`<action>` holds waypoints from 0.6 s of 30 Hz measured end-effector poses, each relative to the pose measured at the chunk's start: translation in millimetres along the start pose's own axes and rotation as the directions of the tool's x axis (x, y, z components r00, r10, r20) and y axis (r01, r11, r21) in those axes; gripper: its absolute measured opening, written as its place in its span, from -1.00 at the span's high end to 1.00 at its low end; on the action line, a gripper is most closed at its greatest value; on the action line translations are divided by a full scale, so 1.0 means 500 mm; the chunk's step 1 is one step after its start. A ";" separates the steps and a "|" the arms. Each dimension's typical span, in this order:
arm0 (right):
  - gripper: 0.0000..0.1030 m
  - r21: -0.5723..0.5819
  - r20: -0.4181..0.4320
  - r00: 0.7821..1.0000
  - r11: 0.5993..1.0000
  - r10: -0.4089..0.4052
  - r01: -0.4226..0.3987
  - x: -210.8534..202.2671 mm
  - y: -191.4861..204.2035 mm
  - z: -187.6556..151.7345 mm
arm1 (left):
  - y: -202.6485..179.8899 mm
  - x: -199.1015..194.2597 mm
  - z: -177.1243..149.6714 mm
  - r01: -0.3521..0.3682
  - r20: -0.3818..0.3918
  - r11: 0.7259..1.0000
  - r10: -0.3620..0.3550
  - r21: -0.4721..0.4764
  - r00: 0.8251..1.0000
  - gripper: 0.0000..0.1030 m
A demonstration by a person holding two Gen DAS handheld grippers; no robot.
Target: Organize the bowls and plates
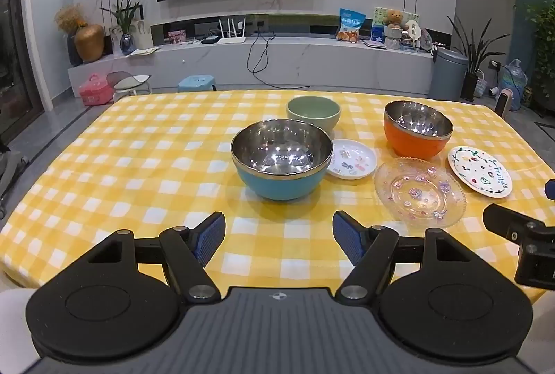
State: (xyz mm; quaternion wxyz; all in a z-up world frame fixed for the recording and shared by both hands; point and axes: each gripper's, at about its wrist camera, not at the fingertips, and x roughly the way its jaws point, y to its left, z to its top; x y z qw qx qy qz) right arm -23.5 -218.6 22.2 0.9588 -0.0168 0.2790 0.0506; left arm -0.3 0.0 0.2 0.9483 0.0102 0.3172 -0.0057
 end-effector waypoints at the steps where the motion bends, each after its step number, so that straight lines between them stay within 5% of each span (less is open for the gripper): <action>1: -0.95 0.005 -0.001 1.000 1.000 -0.001 0.001 0.000 0.000 0.000 | 0.000 0.000 0.001 0.002 -0.011 1.000 -0.002 0.001 1.000 -0.62; 18: -0.95 0.005 -0.024 1.000 1.000 -0.012 0.012 0.001 -0.001 0.001 | 0.000 0.009 -0.001 -0.008 -0.038 1.000 0.009 0.003 0.999 -0.62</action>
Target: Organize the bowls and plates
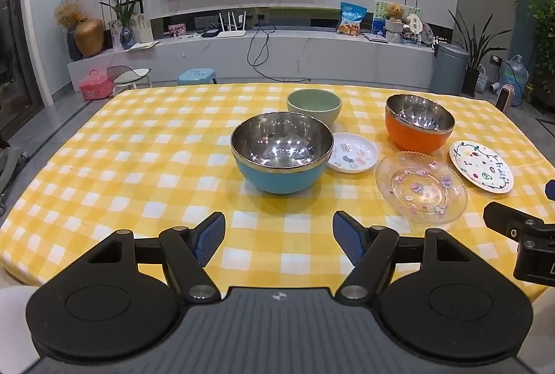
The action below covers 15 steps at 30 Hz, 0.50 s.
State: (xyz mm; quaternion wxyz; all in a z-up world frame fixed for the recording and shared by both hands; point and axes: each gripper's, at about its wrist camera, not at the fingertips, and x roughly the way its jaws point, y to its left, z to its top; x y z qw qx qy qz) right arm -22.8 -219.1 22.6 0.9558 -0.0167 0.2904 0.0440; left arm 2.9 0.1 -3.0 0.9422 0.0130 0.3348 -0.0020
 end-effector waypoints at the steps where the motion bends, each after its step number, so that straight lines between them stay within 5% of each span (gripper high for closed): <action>1: -0.95 -0.003 0.000 1.000 1.000 -0.001 0.001 0.000 0.001 0.000 | 0.000 0.000 0.000 0.000 0.000 1.000 0.000 0.001 1.000 -0.62; 15: -0.95 0.004 -0.013 1.000 1.000 -0.007 0.007 0.003 -0.002 -0.001 | -0.001 0.000 0.000 -0.001 0.001 1.000 0.001 0.001 1.000 -0.62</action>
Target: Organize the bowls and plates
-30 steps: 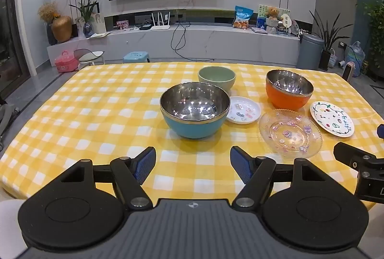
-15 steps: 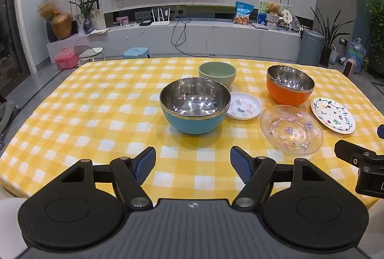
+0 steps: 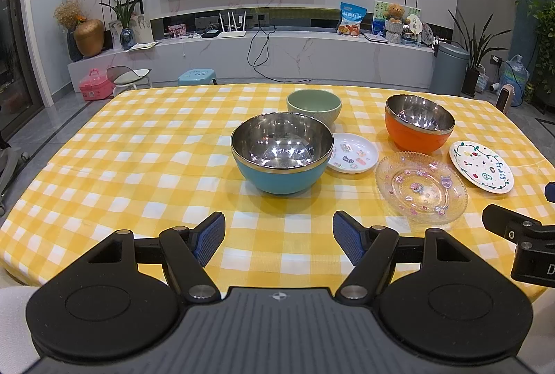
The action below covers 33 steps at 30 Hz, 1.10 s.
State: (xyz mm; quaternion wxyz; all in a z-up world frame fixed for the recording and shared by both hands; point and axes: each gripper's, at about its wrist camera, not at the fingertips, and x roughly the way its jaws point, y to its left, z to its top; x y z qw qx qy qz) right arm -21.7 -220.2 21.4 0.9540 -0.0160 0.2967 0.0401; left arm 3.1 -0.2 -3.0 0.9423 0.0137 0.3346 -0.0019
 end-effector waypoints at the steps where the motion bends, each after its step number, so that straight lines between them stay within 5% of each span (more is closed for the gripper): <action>1: -0.95 0.000 0.000 1.000 1.000 0.000 0.000 0.000 0.000 0.000 | 0.000 0.000 0.000 0.000 0.001 1.000 0.000 0.000 1.000 -0.62; 33: -0.95 -0.030 -0.001 1.000 0.999 -0.016 0.016 0.001 0.009 -0.002 | 0.001 -0.001 -0.001 0.001 0.003 1.000 -0.001 -0.001 1.000 -0.62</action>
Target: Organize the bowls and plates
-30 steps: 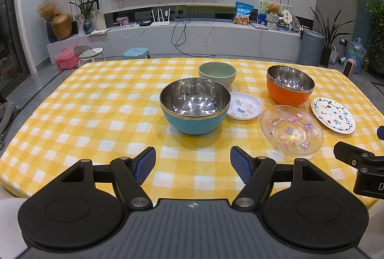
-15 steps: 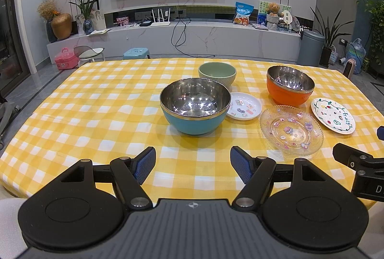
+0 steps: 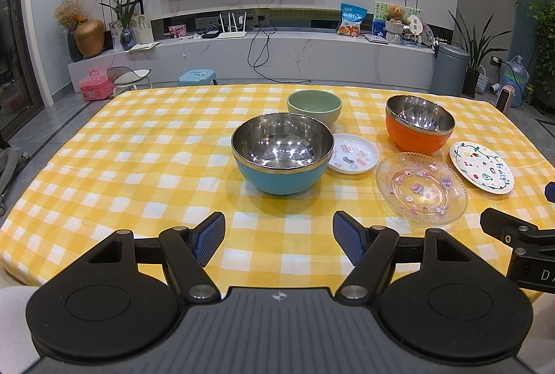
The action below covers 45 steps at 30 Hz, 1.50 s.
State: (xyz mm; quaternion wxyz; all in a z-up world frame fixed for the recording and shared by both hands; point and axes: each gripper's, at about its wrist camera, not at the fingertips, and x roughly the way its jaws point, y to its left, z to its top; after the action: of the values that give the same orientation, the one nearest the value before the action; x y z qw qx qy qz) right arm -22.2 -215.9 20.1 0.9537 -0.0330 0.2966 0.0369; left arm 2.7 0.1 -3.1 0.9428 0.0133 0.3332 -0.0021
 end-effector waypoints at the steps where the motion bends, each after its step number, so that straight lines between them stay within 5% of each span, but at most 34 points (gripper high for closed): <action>1: -0.95 -0.001 -0.001 1.000 1.000 0.000 0.000 0.000 0.000 0.000 | 0.000 0.000 0.000 0.000 0.000 1.000 0.000 -0.001 1.000 -0.62; 35: -0.95 -0.006 -0.007 1.000 1.000 -0.001 0.001 0.002 0.002 -0.001 | 0.000 0.000 0.000 0.000 0.000 1.000 0.000 -0.001 1.000 -0.62; 45: -0.95 -0.013 -0.092 0.996 1.000 0.023 -0.024 0.041 0.007 0.024 | 0.004 0.008 0.025 0.007 -0.021 1.000 -0.007 0.013 1.000 -0.55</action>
State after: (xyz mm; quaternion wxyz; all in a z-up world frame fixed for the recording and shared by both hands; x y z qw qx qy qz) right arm 1.4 -210.3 18.2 0.9384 -0.0380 0.3400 0.0488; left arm 13.9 1.8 4.0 0.9391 0.0185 0.3432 -0.0075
